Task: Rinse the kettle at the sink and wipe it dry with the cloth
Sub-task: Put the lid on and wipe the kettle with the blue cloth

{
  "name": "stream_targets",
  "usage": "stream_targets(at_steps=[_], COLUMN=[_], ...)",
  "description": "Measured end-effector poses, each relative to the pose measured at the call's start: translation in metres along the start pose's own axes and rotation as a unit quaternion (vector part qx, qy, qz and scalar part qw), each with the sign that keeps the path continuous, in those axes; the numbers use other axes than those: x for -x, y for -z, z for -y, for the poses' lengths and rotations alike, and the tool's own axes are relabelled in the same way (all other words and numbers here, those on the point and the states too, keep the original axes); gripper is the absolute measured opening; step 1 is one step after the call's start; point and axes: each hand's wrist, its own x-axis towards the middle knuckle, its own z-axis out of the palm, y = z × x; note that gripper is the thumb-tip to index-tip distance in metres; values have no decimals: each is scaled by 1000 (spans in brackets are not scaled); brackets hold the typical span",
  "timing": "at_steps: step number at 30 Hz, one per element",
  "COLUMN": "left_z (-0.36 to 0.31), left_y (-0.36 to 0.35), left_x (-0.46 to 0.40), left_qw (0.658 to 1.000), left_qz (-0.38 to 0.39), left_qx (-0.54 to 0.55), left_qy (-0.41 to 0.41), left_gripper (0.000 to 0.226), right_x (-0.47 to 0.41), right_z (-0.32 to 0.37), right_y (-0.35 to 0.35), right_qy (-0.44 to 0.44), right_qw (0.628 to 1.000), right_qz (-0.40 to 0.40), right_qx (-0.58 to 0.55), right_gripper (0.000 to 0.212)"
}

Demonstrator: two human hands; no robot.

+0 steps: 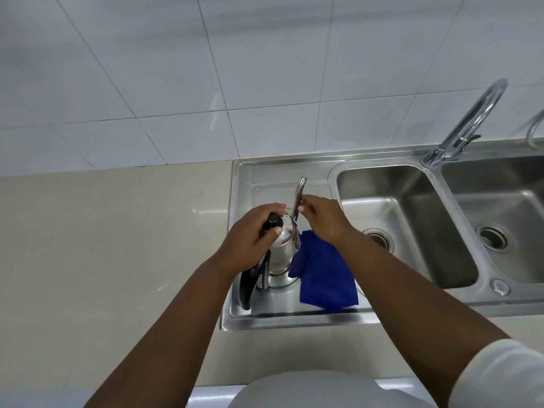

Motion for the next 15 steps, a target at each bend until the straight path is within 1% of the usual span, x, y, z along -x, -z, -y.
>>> stream_targets(at_steps=[2, 3, 4, 7, 8, 9, 10, 12, 13, 14, 15], left_z=[1, 1, 1, 1, 1, 1, 1, 2, 3, 3, 4], left_y=[-4, -5, -7, -13, -15, -15, -16, -16, -16, -16, -16], left_x=[1, 2, 2, 3, 3, 2, 2, 3, 3, 2, 2], left_qw=[1000, 1000, 999, 998, 998, 997, 997, 997, 997, 997, 997], left_qz=[-17, -24, -31, -56, -61, -64, -66, -66, -65, -64, -64], left_qx=[8, 10, 12, 27, 30, 29, 28, 29, 30, 29, 28], left_qy=[0, 0, 0, 9, 13, 16, 18, 22, 23, 23, 23], left_gripper=[37, 36, 36, 37, 37, 38, 38, 39, 39, 39, 39], right_x=[23, 36, 51, 94, 104, 110, 112, 105, 101, 96, 91], right_z=[-20, -33, -47, -81, -89, -93, -96, -96, -96, -94, -89], right_y=[-13, -22, -32, -61, -68, -72, -72, -69, -67, -65, -63], right_qy=[-21, -32, -46, -74, -67, -60, -52, -32, -27, -32, -58], right_qw=[999, 998, 994, 965, 958, 957, 961, 969, 972, 977, 987], right_qz=[-35, -43, -38, 33, 38, 31, 18, 6, 4, 7, 8], right_qx=[10, 41, 89, 248, 276, 283, 272, 246, 233, 209, 150], right_gripper=[37, 41, 49, 79, 82, 81, 74, 51, 43, 41, 42])
